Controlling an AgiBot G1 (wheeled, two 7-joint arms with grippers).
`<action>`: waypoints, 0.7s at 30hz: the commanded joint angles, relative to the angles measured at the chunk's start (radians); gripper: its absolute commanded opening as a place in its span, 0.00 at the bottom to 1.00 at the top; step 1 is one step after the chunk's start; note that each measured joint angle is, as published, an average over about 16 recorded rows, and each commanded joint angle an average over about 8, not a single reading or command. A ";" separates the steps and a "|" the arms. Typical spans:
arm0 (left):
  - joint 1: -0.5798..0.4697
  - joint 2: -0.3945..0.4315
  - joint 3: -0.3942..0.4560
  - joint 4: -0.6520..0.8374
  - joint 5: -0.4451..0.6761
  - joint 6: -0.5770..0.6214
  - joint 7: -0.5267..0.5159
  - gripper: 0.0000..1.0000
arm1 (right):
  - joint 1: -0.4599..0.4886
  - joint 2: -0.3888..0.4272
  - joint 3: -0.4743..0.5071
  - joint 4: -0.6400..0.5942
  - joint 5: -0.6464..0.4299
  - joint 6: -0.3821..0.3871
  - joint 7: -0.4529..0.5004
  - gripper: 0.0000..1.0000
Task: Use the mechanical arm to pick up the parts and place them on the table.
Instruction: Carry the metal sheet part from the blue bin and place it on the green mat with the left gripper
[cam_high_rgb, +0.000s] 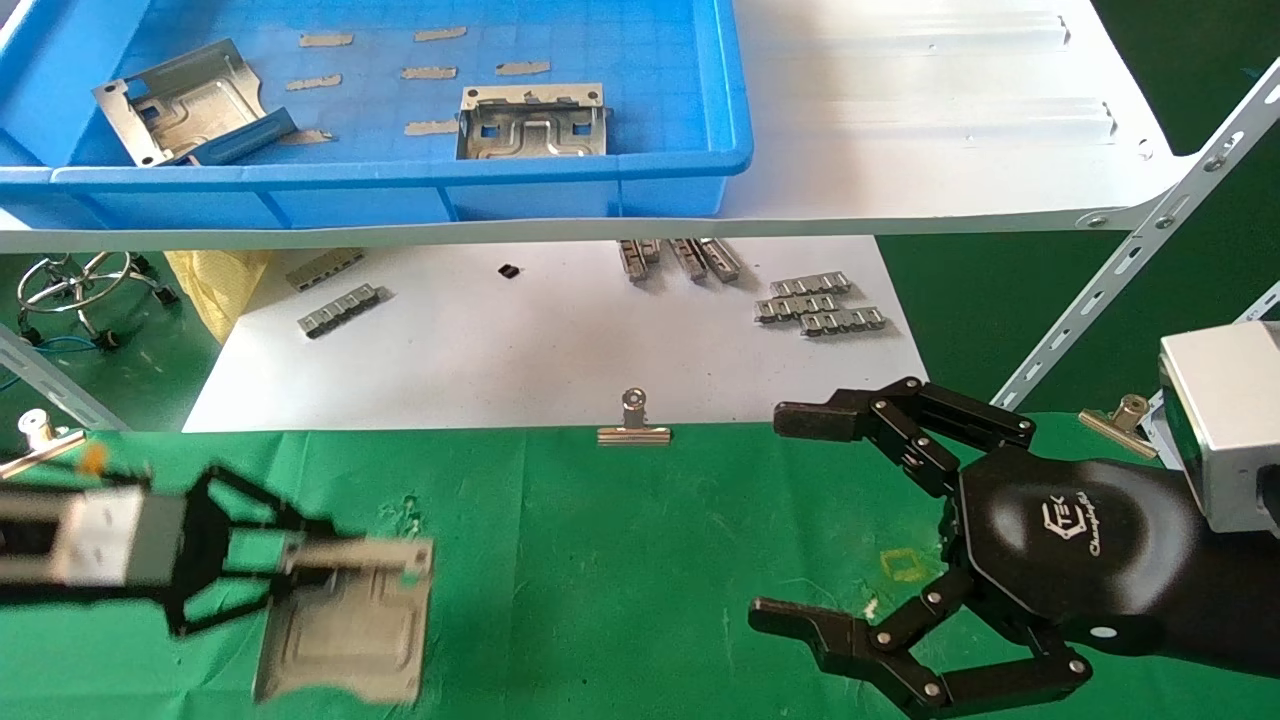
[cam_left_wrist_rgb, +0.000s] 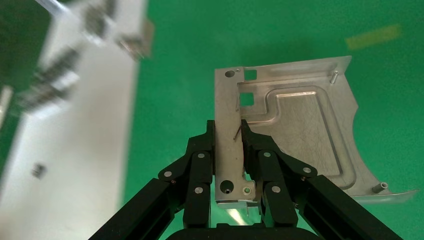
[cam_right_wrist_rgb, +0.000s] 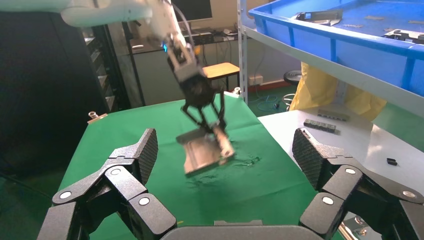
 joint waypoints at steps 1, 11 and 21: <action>0.013 0.012 0.020 0.049 0.025 -0.005 0.057 0.01 | 0.000 0.000 0.000 0.000 0.000 0.000 0.000 1.00; 0.007 0.072 0.017 0.216 0.010 -0.004 0.197 0.98 | 0.000 0.000 0.000 0.000 0.000 0.000 0.000 1.00; -0.011 0.124 0.011 0.316 -0.007 -0.005 0.292 1.00 | 0.000 0.000 0.000 0.000 0.000 0.000 0.000 1.00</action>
